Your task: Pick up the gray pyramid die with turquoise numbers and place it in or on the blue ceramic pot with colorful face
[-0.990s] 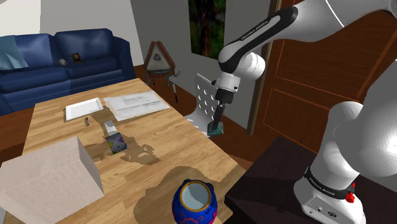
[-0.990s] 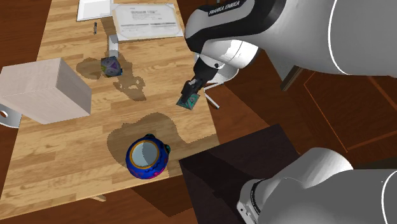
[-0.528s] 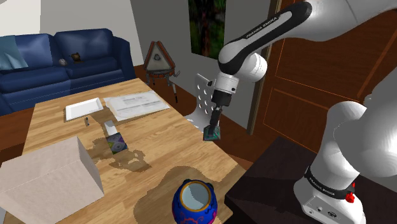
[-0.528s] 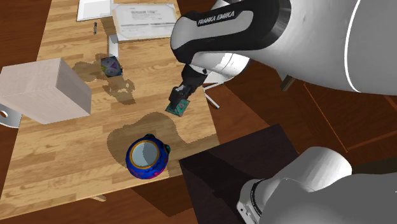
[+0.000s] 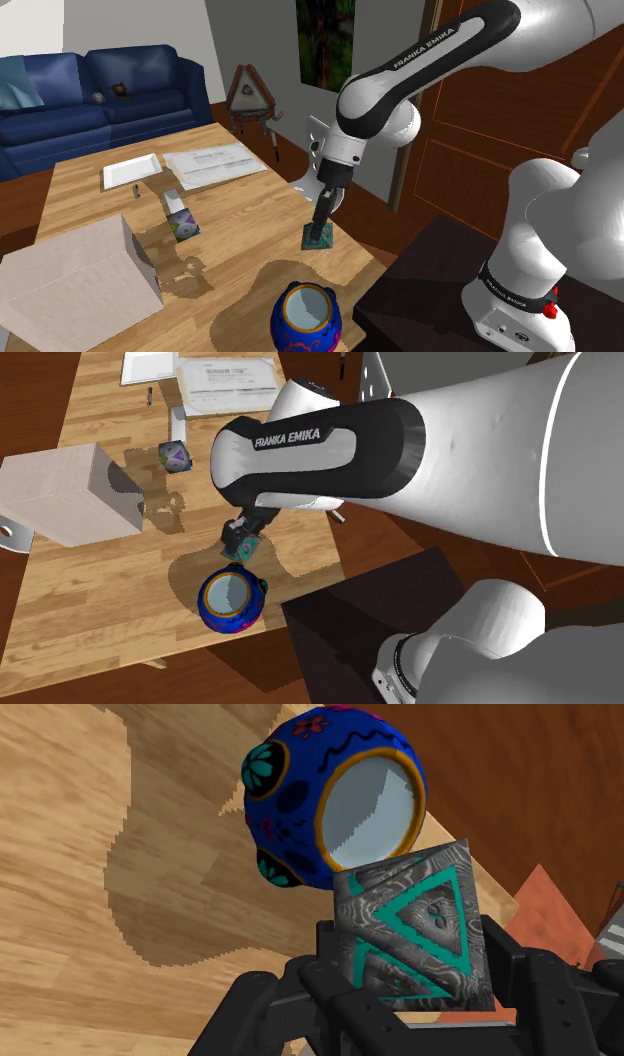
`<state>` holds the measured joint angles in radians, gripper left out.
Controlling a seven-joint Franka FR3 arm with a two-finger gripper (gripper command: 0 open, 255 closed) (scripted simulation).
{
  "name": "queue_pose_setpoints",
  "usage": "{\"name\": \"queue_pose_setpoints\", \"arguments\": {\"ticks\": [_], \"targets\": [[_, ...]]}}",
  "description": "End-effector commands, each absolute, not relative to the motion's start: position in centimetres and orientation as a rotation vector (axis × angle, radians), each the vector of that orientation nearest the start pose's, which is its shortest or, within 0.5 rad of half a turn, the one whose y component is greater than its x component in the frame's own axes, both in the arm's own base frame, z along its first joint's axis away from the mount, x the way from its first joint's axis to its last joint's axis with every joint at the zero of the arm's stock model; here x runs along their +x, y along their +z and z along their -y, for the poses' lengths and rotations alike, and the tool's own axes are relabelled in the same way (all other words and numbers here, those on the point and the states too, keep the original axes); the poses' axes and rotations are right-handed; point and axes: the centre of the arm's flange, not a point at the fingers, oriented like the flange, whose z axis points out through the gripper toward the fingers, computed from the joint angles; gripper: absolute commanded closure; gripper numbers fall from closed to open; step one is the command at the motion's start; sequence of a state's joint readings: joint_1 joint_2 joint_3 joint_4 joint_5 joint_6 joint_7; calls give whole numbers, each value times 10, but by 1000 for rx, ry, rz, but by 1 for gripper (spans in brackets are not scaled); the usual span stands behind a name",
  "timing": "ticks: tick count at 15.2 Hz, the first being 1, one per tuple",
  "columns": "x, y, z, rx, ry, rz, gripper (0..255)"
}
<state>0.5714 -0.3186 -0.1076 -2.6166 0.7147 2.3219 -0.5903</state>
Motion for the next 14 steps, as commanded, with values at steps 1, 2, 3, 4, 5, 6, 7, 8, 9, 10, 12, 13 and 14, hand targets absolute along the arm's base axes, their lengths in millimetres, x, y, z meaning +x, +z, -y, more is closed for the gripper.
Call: {"name": "queue_pose_setpoints", "arguments": {"ticks": [1, 2, 3, 4, 5, 6, 7, 8, 9, 10, 12, 13, 14], "targets": [[354, 364, -222, -2486, -62, 717, 255], [348, 364, -234, -2486, -62, 717, 255], [343, 365, -246, -2486, -62, 717, 255], [337, 366, -258, -2486, -62, 717, 255], [332, 367, -270, -2486, -62, 717, 255], [326, 367, -284, -2486, -62, 717, 255], [326, 362, -284, -2486, -62, 717, 255], [326, 357, -284, -2486, -62, 717, 255], [326, 352, -284, -2486, -62, 717, 255], [326, 346, -284, -2486, -62, 717, 255], [326, 336, -284, -2486, -62, 717, 255], [326, 330, -284, -2486, -62, 717, 255], [326, 325, -284, -2486, -62, 717, 255]]}}
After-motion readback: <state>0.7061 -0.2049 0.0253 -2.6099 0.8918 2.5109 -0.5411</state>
